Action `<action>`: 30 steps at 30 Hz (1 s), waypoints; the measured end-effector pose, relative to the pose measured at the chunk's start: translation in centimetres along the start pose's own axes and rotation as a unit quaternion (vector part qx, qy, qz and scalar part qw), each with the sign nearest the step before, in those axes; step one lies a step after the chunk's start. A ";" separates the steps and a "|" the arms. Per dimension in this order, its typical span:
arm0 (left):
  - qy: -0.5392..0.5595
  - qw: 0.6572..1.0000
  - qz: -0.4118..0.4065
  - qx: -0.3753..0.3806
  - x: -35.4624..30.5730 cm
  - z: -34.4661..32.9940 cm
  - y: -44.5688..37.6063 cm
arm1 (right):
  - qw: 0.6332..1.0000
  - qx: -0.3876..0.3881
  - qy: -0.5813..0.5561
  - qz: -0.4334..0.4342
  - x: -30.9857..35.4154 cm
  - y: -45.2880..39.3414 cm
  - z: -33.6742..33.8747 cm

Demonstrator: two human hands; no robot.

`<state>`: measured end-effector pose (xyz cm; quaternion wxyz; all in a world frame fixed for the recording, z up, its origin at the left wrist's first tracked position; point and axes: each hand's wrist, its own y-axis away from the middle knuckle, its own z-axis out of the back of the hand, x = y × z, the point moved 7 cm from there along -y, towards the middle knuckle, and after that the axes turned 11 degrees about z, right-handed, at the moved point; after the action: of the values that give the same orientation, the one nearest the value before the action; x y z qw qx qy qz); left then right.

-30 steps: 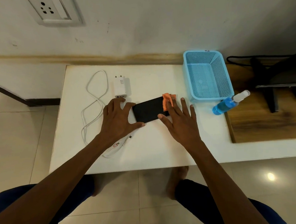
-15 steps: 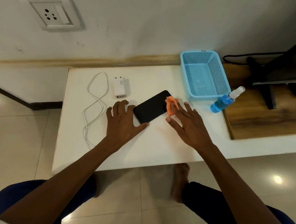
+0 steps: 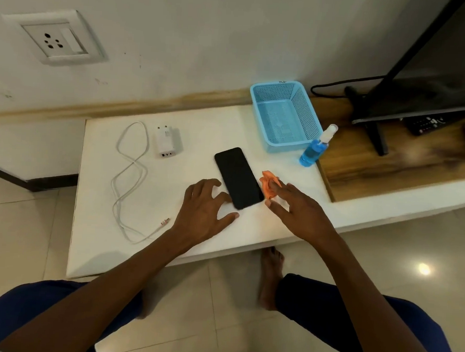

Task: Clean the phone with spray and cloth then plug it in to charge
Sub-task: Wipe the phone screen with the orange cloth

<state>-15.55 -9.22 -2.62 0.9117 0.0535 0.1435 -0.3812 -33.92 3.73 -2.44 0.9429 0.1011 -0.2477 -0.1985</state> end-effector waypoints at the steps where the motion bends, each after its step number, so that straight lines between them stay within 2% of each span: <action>1: 0.010 0.999 -0.034 0.001 -0.7 -0.1 -0.2 | 1.000 -0.010 -0.005 0.006 0.0 0.3 0.2; 4: -0.001 0.992 -0.117 0.054 -2.5 -1.1 -1.0 | 1.000 -0.017 -0.015 0.003 -0.5 0.7 0.7; 6: 0.004 0.988 -0.139 0.068 -3.0 -1.4 -2.3 | 1.000 -0.023 -0.014 0.005 -0.7 0.8 1.2; 11: 0.042 0.995 -0.086 0.023 -1.3 -0.2 -7.2 | 0.998 -0.054 -0.035 0.019 -1.2 0.8 2.7; 16: -0.053 0.993 0.001 0.103 2.6 -2.4 -9.7 | 0.998 -0.059 -0.013 0.031 -1.5 0.8 2.4; 20: -0.067 0.993 -0.012 0.100 3.0 -2.5 -11.3 | 0.998 -0.050 -0.005 0.025 -1.9 0.6 1.9; 30: -0.046 0.994 -0.037 0.094 4.2 -1.0 -11.3 | 0.995 -0.059 -0.012 0.077 0.5 -0.7 1.6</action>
<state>-20.96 -19.79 -4.75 0.8936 0.1162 0.0668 -0.4285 -34.53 2.75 -1.03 0.9566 0.0237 -0.2544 -0.1404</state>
